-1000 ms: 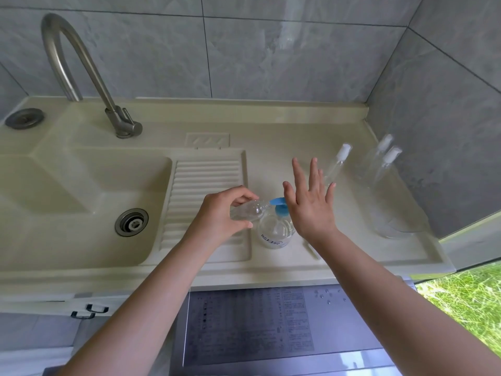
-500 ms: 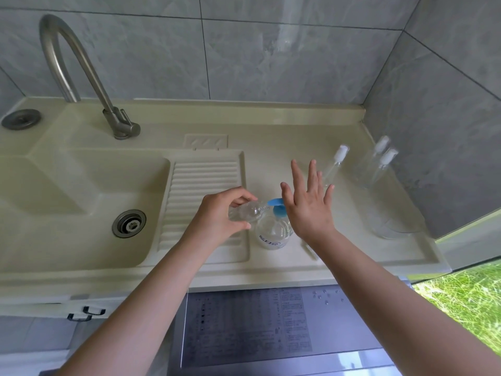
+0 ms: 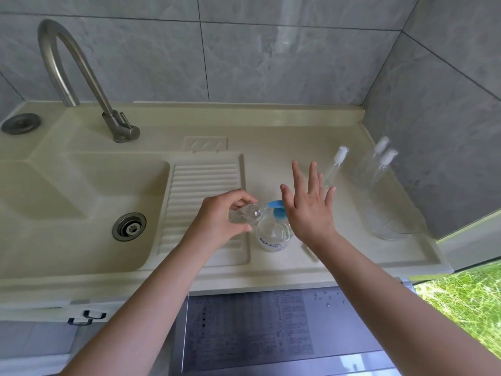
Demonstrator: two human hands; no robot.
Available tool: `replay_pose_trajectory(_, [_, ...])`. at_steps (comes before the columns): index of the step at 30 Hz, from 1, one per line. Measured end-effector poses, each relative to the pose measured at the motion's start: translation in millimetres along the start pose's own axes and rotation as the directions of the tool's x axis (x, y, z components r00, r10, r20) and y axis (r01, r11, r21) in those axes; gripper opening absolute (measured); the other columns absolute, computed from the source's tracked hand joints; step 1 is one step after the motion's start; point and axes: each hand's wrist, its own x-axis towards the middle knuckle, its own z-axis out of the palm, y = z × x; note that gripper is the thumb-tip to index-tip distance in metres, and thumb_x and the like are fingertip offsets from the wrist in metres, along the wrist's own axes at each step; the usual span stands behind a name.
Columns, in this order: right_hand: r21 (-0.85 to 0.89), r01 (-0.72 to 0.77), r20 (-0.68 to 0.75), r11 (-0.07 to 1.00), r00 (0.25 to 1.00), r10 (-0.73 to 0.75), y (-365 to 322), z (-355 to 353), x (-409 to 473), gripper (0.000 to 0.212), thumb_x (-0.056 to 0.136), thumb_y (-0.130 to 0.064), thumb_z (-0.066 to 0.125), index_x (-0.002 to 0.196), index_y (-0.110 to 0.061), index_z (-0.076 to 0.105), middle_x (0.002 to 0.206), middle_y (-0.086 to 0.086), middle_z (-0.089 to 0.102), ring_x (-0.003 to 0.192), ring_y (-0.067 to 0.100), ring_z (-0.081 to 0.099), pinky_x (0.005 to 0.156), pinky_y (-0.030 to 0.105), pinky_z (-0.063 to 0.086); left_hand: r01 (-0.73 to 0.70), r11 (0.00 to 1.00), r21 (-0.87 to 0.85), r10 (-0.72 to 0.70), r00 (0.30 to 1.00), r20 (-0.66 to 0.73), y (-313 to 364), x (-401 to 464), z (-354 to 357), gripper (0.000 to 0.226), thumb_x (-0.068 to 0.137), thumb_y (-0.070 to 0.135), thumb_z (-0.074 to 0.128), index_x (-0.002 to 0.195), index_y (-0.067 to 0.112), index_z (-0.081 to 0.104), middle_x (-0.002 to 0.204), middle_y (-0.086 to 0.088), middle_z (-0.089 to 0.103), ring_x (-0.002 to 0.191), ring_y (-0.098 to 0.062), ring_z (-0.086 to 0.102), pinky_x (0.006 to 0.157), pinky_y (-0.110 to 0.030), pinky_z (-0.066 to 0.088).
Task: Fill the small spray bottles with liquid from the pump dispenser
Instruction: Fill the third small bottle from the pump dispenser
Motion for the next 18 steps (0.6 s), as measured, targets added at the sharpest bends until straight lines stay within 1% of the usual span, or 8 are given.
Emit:
replay_pose_trajectory(3, [0.013,0.008,-0.007,1.0,1.0,-0.008,0.0,-3.2,0.8,0.062,0.105,-0.051,0.022,0.16,-0.035,-0.002,0.167,0.01,-0.013,0.154,0.032,-0.005,0.121,0.056,-0.004,0.005,1.0,0.001,-0.005,1.0,0.007,-0.5,-1.1,0.1,0.051,0.06,0.007,0.09,0.101,0.03,0.07,0.093,0.017,0.071,0.093,0.003,0.063,0.077,0.002,0.036])
replay_pose_trajectory(5, [-0.064,0.02,-0.018,0.998,1.0,-0.021,0.2,-2.5,1.4,0.06,0.105,-0.049,0.019,0.159,-0.035,-0.003,0.167,0.009,-0.013,0.154,0.032,-0.005,0.121,0.056,-0.002,0.003,1.0,-0.002,-0.003,1.0,0.011,-1.2,-1.1,0.0,0.052,0.06,0.008,0.09,0.101,0.03,0.07,0.094,0.016,0.072,0.094,0.001,0.065,0.082,0.0,0.039])
replay_pose_trajectory(6, [-0.111,0.025,-0.024,0.994,0.999,-0.028,0.4,-1.8,1.2,0.059,0.105,-0.048,0.017,0.159,-0.036,-0.003,0.167,0.009,-0.012,0.154,0.032,-0.005,0.122,0.056,-0.001,0.006,1.0,-0.004,-0.006,1.0,0.014,-1.7,-1.2,0.2,0.052,0.06,0.008,0.09,0.102,0.03,0.07,0.095,0.015,0.072,0.094,0.001,0.065,0.082,0.0,0.039])
replay_pose_trajectory(8, [-0.145,0.03,-0.031,0.989,0.999,-0.035,0.2,-0.6,1.6,0.058,0.105,-0.046,0.015,0.159,-0.036,-0.003,0.167,0.009,-0.011,0.155,0.032,-0.004,0.123,0.055,0.001,0.01,1.0,-0.004,-0.01,1.0,0.016,-1.4,-1.2,0.2,0.052,0.06,0.008,0.09,0.102,0.031,0.07,0.094,0.016,0.072,0.094,0.001,0.064,0.081,0.001,0.038])
replay_pose_trajectory(11, [-0.154,0.041,-0.049,0.987,0.998,-0.049,-0.7,-0.3,0.9,0.057,0.104,-0.046,0.013,0.159,-0.037,0.0,0.168,0.006,-0.009,0.155,0.03,-0.002,0.123,0.053,0.001,0.002,1.0,-0.004,-0.002,1.0,0.013,-1.1,-1.0,0.7,0.052,0.059,0.006,0.089,0.102,0.029,0.07,0.093,0.015,0.072,0.093,0.001,0.064,0.08,0.002,0.037])
replay_pose_trajectory(15, [-0.197,0.054,-0.069,0.979,0.995,-0.069,0.4,-5.6,1.7,0.061,0.105,-0.051,0.02,0.16,-0.035,-0.002,0.168,0.008,-0.007,0.155,0.032,-0.002,0.123,0.054,-0.001,-0.002,1.0,0.0,0.002,1.0,0.012,0.3,-0.5,0.8,0.051,0.06,0.007,0.09,0.101,0.029,0.07,0.094,0.016,0.072,0.094,0.002,0.064,0.081,0.002,0.037])
replay_pose_trajectory(18, [-0.164,0.052,-0.056,0.985,0.997,-0.062,-1.5,-5.4,0.7,0.059,0.106,-0.047,0.019,0.16,-0.035,-0.002,0.168,0.008,-0.006,0.155,0.032,-0.003,0.122,0.056,0.0,-0.007,1.0,0.004,0.007,1.0,0.007,-0.1,-0.8,1.2,0.05,0.06,0.007,0.089,0.101,0.029,0.07,0.094,0.016,0.072,0.094,0.002,0.064,0.082,0.002,0.037])
